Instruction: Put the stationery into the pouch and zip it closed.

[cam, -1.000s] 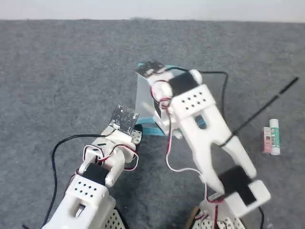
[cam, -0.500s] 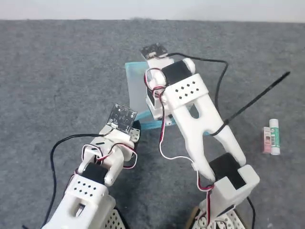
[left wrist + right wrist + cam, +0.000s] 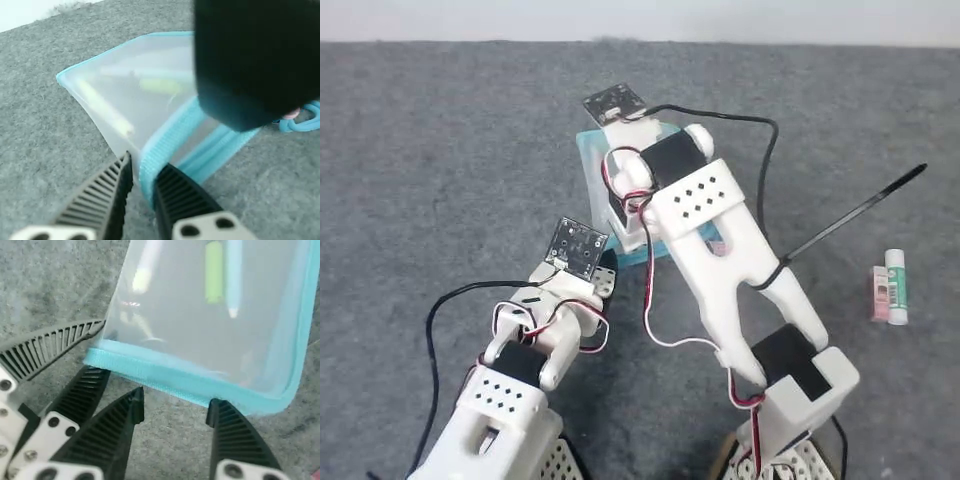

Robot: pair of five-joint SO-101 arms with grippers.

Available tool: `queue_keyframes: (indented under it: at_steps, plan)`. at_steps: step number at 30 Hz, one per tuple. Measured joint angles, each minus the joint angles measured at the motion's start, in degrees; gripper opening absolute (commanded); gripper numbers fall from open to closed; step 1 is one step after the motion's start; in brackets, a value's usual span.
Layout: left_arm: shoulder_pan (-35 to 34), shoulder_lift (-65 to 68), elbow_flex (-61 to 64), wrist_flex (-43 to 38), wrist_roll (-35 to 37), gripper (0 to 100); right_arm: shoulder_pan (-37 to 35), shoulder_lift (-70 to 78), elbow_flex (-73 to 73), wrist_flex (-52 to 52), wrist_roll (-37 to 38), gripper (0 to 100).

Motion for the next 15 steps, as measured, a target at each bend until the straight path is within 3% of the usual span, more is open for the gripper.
queue_keyframes:
  at_steps: [4,8,15]
  plan:
    - [0.0,0.0,-0.1,-0.1,0.0,1,4.5,-0.1,0.0,0.0,4.5,12.0]
    - [0.1,0.1,0.2,-0.4,-0.4,1,13.5,-4.3,-0.3,0.0,7.5,0.0]
    - [0.1,0.1,0.3,-0.4,-0.4,1,32.2,-15.9,4.1,0.0,16.7,0.7]
